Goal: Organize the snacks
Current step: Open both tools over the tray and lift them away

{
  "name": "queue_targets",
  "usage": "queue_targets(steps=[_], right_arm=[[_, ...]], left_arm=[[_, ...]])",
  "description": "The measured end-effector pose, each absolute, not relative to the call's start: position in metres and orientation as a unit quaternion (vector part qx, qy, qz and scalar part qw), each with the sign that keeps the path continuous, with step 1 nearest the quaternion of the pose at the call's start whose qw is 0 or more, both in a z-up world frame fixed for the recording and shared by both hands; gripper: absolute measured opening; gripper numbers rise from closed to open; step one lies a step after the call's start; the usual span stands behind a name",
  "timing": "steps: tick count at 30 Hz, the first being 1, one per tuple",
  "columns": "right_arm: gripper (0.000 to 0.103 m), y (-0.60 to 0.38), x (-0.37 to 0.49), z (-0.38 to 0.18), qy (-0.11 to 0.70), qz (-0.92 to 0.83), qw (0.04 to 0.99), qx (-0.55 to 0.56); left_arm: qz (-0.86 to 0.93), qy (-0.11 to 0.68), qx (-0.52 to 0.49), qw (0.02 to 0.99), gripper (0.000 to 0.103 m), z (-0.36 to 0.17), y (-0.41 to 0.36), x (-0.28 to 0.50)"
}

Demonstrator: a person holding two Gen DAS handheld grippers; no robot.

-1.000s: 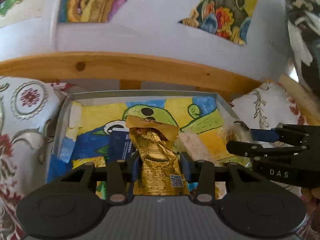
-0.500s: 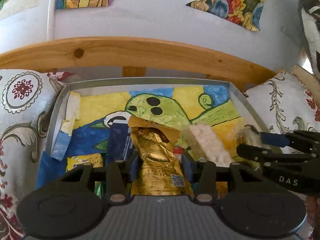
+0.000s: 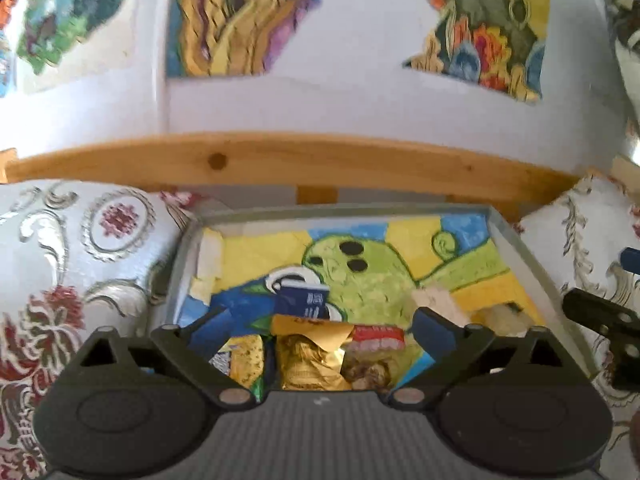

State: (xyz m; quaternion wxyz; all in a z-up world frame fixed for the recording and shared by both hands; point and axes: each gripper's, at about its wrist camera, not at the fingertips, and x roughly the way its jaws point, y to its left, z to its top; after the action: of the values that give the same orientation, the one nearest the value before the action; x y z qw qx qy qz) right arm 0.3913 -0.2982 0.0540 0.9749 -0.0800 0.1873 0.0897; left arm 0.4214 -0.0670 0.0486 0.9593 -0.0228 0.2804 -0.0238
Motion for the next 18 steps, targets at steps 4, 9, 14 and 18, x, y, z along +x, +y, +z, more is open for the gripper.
queue_targets(steps=[4, 9, 14, 18], right_arm=[[0.102, -0.297, 0.361, 0.06, 0.14, 0.087, 0.981, -0.102], [0.102, -0.294, 0.325, 0.065, 0.111, 0.088, 0.985, -0.098], [0.102, -0.29, 0.297, 0.069, 0.116, 0.088, 0.985, -0.09], [0.102, -0.288, 0.276, 0.074, 0.13, 0.085, 0.984, -0.091]], left_arm=[[-0.02, 0.256, -0.029, 0.966, 0.102, 0.058, -0.066, 0.401], [-0.022, 0.227, -0.041, 0.973, 0.102, 0.067, -0.066, 0.366], [-0.021, 0.206, -0.052, 0.977, 0.102, 0.071, -0.066, 0.329], [-0.025, 0.192, -0.066, 0.979, 0.102, 0.069, -0.062, 0.3]])
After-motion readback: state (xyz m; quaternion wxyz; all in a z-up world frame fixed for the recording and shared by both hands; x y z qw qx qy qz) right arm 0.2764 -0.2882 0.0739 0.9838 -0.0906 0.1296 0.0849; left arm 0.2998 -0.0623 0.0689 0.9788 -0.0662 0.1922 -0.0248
